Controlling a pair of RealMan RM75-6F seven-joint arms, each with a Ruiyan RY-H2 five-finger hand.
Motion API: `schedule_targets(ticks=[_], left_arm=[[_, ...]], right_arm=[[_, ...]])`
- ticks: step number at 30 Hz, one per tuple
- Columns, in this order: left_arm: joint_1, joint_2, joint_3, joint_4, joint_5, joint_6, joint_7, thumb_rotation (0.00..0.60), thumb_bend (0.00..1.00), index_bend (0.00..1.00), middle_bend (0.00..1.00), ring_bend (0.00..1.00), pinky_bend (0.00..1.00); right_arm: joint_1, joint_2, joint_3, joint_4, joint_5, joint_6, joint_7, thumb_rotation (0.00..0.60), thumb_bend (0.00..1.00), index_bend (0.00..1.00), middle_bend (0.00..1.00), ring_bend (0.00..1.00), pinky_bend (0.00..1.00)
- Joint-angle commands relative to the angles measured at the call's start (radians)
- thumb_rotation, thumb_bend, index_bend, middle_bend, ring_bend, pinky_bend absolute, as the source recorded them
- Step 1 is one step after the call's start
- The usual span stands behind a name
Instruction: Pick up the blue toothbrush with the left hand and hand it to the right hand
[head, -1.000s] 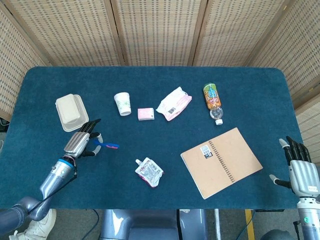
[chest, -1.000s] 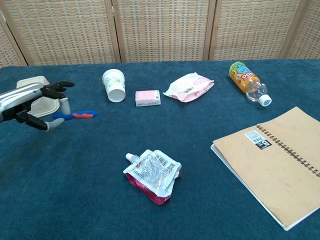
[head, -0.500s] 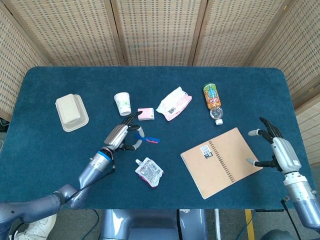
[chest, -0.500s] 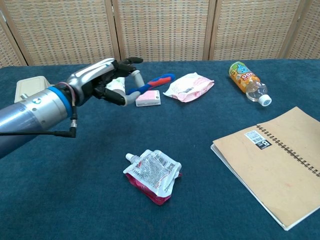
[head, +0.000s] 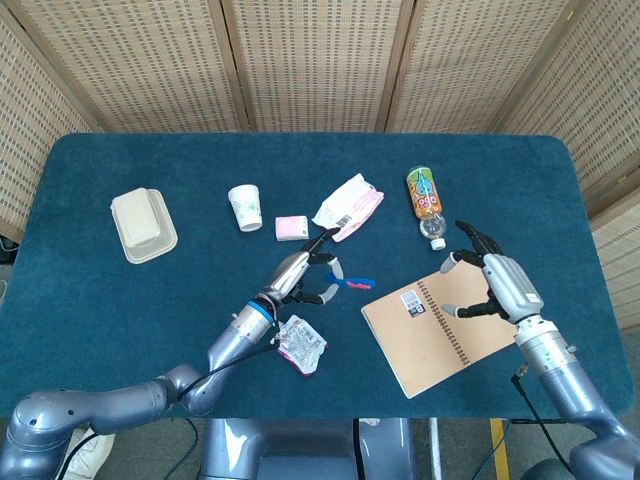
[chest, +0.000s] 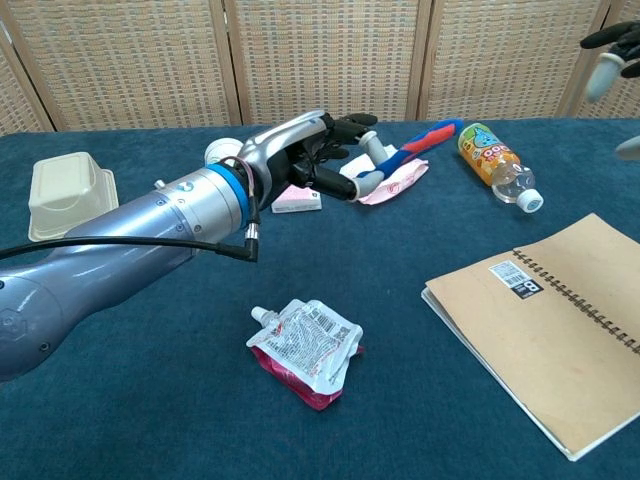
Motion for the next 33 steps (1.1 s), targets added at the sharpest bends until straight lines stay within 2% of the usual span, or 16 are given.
schedule_targets(ticks=[1, 10, 23, 33], left_arm=[[-0.018, -0.013, -0.008, -0.007, -0.014, -0.014, 0.015, 0.6, 0.46, 0.79, 0.0, 0.0, 0.0], [-0.049, -0.04, -0.034, -0.006, -0.051, -0.031, 0.027, 0.6, 0.46, 0.79, 0.0, 0.0, 0.0], [-0.069, -0.038, -0.051, -0.031, -0.085, -0.041, 0.052, 0.6, 0.47, 0.79, 0.0, 0.0, 0.0], [-0.072, -0.036, -0.052, -0.04, -0.106, -0.054, 0.047, 0.6, 0.47, 0.78, 0.0, 0.0, 0.0]], right_arm=[[0.031, -0.029, 0.015, -0.017, 0.032, -0.005, -0.04, 0.6, 0.15, 0.49, 0.0, 0.0, 0.0], [0.076, -0.072, 0.021, -0.03, 0.08, -0.012, -0.109, 0.6, 0.22, 0.53, 0.0, 0.0, 0.0], [0.118, -0.128, 0.026, -0.038, 0.114, 0.002, -0.161, 0.6, 0.27, 0.56, 0.0, 0.0, 0.0], [0.121, -0.143, 0.024, -0.033, 0.131, 0.012, -0.155, 0.6, 0.31, 0.6, 0.0, 0.0, 0.0]])
